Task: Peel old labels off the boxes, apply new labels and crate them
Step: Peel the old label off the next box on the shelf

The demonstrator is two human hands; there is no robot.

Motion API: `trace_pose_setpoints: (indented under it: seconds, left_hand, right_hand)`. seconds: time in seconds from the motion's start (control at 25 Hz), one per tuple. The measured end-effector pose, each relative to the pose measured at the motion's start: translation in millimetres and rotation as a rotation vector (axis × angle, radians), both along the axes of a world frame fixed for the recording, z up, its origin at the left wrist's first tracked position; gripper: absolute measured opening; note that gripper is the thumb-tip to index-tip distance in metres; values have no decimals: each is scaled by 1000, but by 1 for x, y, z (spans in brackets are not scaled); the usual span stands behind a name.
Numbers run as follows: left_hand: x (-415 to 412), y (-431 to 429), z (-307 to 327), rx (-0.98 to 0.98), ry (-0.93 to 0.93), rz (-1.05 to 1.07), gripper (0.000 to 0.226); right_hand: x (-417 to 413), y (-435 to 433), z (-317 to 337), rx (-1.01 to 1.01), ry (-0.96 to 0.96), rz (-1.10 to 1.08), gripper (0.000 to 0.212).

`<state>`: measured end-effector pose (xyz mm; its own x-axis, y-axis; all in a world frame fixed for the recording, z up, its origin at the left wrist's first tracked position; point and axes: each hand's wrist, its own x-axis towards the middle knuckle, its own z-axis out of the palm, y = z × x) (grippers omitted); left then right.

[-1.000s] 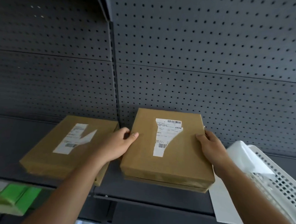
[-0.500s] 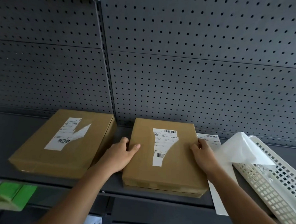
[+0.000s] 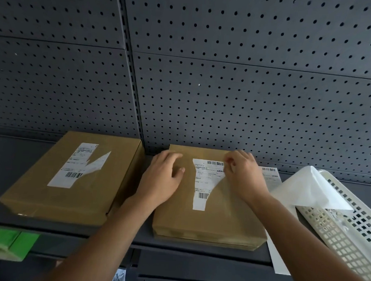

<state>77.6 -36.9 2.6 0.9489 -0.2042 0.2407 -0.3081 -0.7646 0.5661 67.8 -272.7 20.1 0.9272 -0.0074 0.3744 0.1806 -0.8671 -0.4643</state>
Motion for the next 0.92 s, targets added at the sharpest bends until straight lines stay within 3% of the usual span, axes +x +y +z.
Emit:
trace_pose_setpoints:
  seconds: [0.28, 0.92]
  left_hand:
    - [17, -17, -12, 56, -66, 1, 33]
    - [18, -16, -16, 61, -59, 32, 29]
  right_hand:
    - [50, 37, 1, -34, 159, 284, 10]
    - [61, 41, -15, 9, 83, 297, 15]
